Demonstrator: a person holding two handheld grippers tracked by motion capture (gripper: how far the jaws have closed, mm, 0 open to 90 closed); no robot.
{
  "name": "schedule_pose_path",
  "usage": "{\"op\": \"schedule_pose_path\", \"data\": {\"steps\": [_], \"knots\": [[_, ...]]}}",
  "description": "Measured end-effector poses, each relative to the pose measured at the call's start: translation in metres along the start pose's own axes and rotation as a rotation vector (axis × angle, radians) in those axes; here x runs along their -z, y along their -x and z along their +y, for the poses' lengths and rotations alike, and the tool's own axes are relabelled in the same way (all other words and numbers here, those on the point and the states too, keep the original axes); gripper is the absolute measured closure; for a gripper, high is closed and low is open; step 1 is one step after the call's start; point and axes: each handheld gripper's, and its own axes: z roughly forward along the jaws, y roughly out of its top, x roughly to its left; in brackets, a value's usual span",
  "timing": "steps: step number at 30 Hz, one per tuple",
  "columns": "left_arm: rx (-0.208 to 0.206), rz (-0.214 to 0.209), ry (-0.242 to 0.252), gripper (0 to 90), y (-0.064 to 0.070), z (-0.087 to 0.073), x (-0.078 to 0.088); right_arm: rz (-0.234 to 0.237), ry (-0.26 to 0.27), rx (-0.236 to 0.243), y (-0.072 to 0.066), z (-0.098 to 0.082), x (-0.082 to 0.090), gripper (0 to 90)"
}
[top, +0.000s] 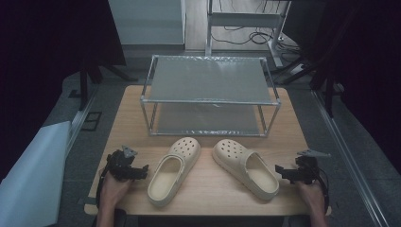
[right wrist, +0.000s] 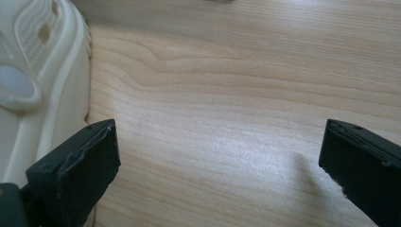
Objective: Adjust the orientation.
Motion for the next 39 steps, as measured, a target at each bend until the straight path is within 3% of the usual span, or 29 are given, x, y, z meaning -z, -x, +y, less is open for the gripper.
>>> {"op": "schedule_pose_path", "data": {"steps": [4, 9, 13, 18, 21, 26, 27, 30, 39], "knots": [[0.008, -0.012, 0.013, 0.0, -0.001, -0.002, 0.000, 0.003, -0.002, -0.005, -0.001, 0.002, -0.004, 0.0], [0.052, -0.039, 0.050, 0.0, -0.008, -0.005, 0.002, 0.000, -0.001, -0.007, -0.002, 0.002, -0.004, 0.0], [0.056, -0.044, 0.062, 0.0, -0.009, -0.005, 0.004, 0.006, 0.008, -0.013, -0.001, 0.002, -0.004, 0.0], [0.034, -0.037, 0.044, 0.0, -0.007, -0.004, 0.003, 0.015, 0.007, -0.012, -0.002, 0.002, -0.005, 0.0], [-0.004, -0.022, 0.021, 0.0, -0.001, -0.003, 0.004, 0.022, 0.005, -0.013, -0.002, 0.002, -0.006, 0.0], [-0.030, -0.030, -0.008, 0.0, 0.006, -0.003, 0.003, 0.031, 0.004, -0.012, -0.004, 0.003, -0.008, 0.0], [-0.042, -0.052, -0.028, 0.0, 0.010, -0.003, 0.001, 0.035, 0.000, -0.006, -0.005, 0.003, -0.009, 0.0], [-0.051, -0.078, -0.027, 0.0, 0.015, -0.001, 0.001, 0.035, 0.000, -0.005, -0.005, 0.003, -0.009, 0.2], [-0.076, -0.089, -0.018, 0.0, 0.029, 0.000, 0.007, 0.033, 0.010, -0.010, -0.004, 0.004, -0.008, 0.6]]}}
